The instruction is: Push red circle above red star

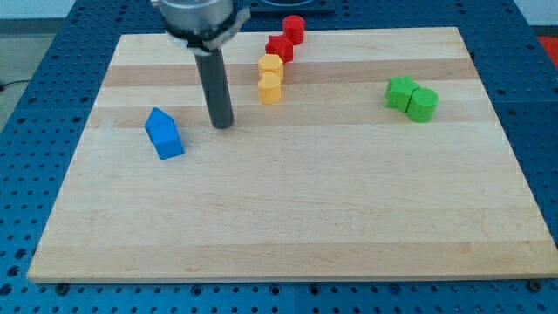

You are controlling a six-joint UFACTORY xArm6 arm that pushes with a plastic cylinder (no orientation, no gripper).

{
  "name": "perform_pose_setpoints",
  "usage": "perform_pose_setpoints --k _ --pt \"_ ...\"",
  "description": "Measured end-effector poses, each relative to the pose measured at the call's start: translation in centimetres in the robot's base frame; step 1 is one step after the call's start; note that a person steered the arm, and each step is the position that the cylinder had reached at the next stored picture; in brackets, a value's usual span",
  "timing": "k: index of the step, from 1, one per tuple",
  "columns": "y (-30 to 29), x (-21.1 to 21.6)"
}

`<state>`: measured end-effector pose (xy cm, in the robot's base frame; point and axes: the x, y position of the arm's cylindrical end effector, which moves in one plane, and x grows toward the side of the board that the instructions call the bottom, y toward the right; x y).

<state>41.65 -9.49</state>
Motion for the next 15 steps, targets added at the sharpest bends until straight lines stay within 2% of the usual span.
perform_pose_setpoints --k 1,2,6,7,8,9,11,13,14,15 --pt "3.6 3.1" --pt "8.3 1.2" --pt "16.3 -18.4" --pt "19.9 -20.3" --pt "19.9 -22.5" --pt "18.2 -22.4" --pt "7.1 -22.4" --pt "7.2 -21.1" --pt "5.0 -20.8" --pt "3.9 -18.7"
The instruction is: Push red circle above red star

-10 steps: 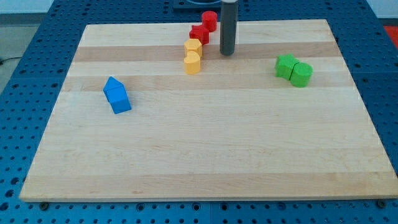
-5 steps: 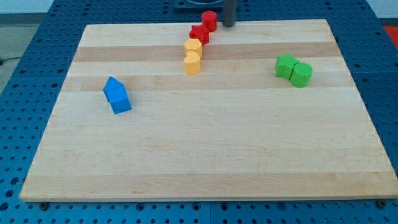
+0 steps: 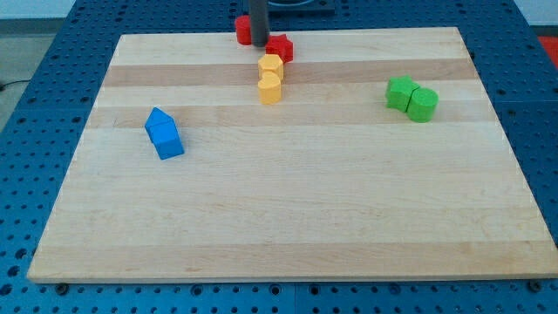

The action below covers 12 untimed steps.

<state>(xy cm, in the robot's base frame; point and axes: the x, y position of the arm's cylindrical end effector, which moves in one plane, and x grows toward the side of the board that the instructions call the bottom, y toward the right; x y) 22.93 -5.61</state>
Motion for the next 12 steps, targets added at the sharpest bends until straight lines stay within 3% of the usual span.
perform_pose_setpoints --k 1,2,3,4,8,12 --pt "-2.6 3.5" --pt "-7.5 2.9" --pt "-13.2 -1.8" --pt "-14.2 -3.7" --pt "-12.3 -3.8" --pt "0.7 -3.7"
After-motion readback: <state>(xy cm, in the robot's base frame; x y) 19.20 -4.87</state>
